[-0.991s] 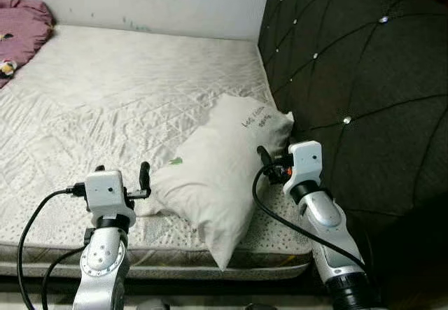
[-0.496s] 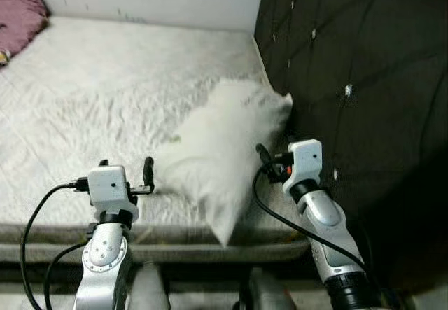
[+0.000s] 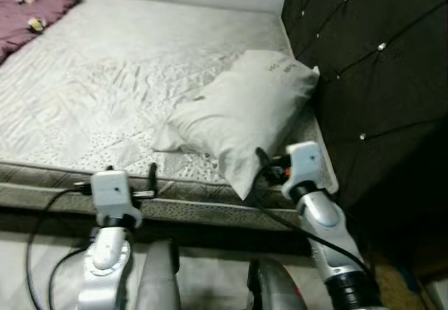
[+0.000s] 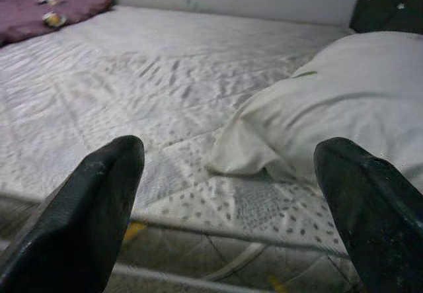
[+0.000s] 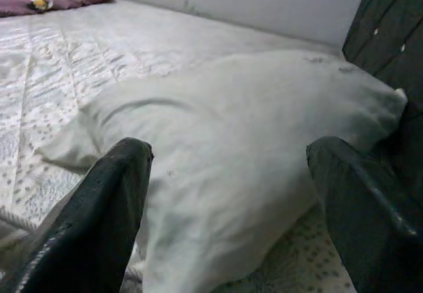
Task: Clean up the room
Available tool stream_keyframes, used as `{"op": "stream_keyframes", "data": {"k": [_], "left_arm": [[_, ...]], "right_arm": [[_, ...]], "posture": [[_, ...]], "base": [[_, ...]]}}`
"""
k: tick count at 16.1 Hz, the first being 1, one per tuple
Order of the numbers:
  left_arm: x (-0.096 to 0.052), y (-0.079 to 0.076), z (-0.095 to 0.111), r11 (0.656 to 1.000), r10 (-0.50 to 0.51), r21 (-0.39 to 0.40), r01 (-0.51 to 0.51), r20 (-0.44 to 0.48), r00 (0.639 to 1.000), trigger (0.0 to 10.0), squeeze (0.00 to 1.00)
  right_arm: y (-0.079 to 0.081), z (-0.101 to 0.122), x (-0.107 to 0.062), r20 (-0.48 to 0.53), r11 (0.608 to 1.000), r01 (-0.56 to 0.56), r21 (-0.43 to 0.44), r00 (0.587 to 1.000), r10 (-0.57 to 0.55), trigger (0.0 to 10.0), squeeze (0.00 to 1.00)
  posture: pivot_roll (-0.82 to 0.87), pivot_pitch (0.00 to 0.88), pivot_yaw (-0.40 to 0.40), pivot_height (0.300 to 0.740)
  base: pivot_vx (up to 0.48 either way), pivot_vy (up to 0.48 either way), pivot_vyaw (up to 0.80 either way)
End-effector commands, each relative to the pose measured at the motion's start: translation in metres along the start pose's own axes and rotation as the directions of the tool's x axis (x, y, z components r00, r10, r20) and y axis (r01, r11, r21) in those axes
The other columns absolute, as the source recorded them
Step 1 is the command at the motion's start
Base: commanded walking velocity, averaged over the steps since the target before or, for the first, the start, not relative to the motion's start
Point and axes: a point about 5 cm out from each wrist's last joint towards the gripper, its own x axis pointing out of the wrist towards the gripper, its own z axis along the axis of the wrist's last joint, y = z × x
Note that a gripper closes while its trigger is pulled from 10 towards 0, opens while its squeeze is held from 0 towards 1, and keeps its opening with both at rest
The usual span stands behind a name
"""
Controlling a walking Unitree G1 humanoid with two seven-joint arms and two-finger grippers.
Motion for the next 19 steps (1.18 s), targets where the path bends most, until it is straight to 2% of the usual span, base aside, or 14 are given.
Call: {"op": "stream_keyframes", "data": {"k": [1,16,19], "left_arm": [[0.0037,-0.0062,0.0114,0.999,-0.029,-0.023,0.030,0.050,0.998,10.0,0.00],[0.0032,-0.0086,0.0124,0.997,-0.060,-0.036,0.062,0.052,0.997,10.0,0.00],[0.0057,-0.0119,0.0125,0.999,-0.050,-0.018,0.051,0.051,0.997,10.0,0.00]], "right_arm": [[-0.0081,0.0054,0.0014,0.015,1.000,0.013,-0.022,1.000,-0.012,10.0,0.00],[-0.0065,0.0022,0.0010,-0.002,1.000,0.000,-0.027,1.000,0.000,10.0,0.00],[-0.0049,0.0015,0.0011,-0.005,1.000,-0.008,-0.025,1.000,0.008,10.0,0.00]], "posture": [[-0.03,0.000,-0.090,0.625],[-0.03,0.000,-0.095,0.625],[-0.03,0.000,-0.094,0.625]], "base": [[0.000,0.000,0.00],[0.358,0.000,0.00],[0.000,0.000,0.00]]}}
